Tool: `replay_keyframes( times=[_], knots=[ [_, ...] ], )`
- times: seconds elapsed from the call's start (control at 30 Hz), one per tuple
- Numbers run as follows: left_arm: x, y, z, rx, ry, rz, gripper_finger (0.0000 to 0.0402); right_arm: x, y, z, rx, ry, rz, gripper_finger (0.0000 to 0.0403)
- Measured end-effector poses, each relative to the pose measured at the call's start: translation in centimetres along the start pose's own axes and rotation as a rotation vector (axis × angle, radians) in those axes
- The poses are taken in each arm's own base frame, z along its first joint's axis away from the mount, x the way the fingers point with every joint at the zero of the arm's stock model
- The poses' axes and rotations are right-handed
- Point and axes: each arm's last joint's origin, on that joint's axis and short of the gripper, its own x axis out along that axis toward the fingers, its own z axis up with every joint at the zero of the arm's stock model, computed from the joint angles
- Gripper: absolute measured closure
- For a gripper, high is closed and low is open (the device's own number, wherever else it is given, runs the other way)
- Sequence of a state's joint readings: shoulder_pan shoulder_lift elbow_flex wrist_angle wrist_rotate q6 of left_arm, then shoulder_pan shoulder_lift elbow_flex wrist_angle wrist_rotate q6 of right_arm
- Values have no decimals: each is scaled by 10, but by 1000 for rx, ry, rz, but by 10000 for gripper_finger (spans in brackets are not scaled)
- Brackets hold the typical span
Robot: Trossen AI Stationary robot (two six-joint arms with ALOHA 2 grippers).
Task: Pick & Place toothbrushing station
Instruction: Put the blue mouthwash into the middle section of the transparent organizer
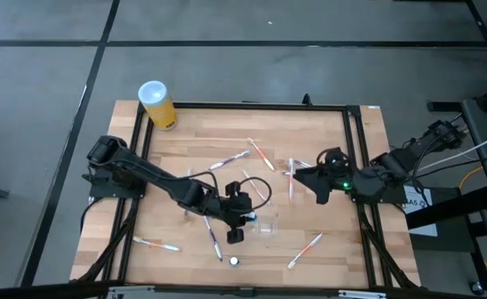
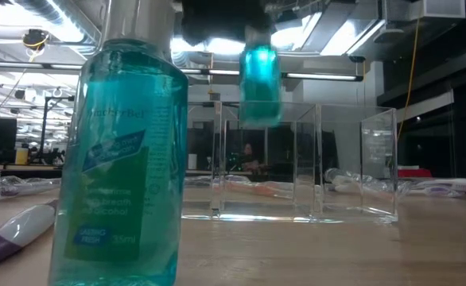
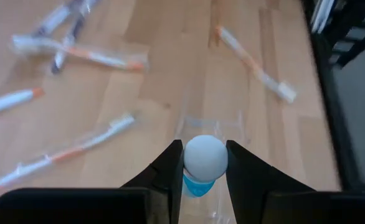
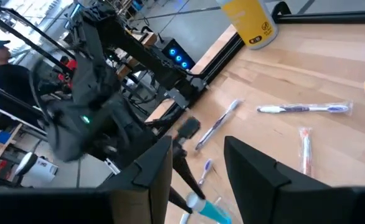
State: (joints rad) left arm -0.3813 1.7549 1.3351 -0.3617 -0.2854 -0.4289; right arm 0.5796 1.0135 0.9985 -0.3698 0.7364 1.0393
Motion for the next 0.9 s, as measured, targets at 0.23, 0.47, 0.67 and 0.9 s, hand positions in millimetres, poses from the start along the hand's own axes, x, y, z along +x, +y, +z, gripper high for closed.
replay_keyframes(
  times=[0.23, 0.47, 0.67, 0.9],
  knots=[
    [15, -13, -14, 17, 30, -5, 315, -7, 7, -6, -14, -33, 24, 254],
    [24, -14, -19, 20, 34, 28, 315, -14, 11, -11, -20, -57, 33, 254],
    [28, -14, -22, 26, 51, 44, 315, -18, 13, -14, -23, -64, 40, 254],
    [31, -12, -23, 34, 43, 69, 315, -22, 15, -18, -29, -65, 47, 254]
  ],
)
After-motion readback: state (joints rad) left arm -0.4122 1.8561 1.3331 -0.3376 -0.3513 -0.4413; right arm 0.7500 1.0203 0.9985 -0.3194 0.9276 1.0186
